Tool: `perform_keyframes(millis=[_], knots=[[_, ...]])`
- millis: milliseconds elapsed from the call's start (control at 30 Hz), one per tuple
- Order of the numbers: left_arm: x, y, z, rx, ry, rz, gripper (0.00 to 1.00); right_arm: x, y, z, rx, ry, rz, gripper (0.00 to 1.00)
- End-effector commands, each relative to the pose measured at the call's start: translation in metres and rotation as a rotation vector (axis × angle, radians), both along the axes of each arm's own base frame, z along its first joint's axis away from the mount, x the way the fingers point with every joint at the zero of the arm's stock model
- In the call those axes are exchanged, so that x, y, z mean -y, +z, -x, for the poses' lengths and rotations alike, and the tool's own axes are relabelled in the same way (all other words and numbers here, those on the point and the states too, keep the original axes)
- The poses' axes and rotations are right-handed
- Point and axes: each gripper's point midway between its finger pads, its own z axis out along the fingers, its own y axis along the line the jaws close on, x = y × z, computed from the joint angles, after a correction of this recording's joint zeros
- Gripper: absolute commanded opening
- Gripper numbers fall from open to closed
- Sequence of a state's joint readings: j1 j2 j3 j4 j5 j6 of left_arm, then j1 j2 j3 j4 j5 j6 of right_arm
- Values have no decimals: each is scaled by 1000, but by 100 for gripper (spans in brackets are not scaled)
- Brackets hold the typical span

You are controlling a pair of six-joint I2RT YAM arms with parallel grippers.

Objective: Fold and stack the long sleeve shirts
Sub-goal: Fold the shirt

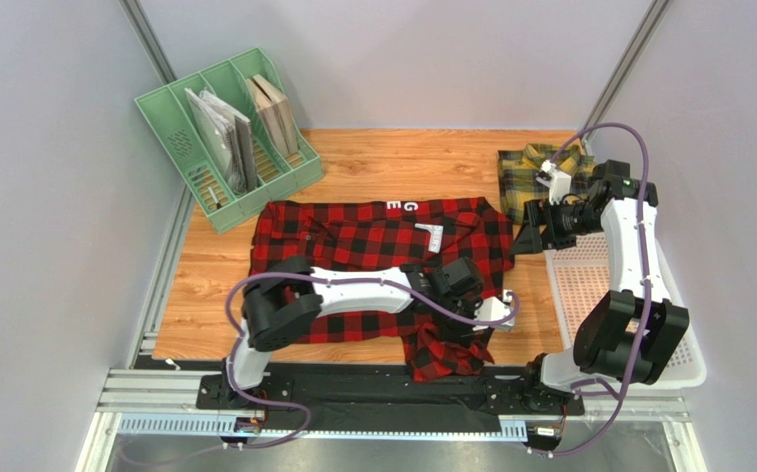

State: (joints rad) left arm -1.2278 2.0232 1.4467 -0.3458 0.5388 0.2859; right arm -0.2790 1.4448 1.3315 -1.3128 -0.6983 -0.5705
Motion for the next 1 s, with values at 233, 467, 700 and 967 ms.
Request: perform_keyframes(millis=[233, 467, 700, 967], knots=[[-30, 175, -83, 181, 395, 345, 0, -19, 31, -4, 145, 16, -105, 82], [-53, 195, -138, 334, 688, 371, 3, -50, 53, 11, 176, 29, -313, 82], [-54, 198, -147, 364, 753, 378, 3, -76, 69, 21, 152, -29, -520, 83], [-46, 197, -142, 379, 713, 393, 4, -97, 55, 11, 30, -131, -595, 91]])
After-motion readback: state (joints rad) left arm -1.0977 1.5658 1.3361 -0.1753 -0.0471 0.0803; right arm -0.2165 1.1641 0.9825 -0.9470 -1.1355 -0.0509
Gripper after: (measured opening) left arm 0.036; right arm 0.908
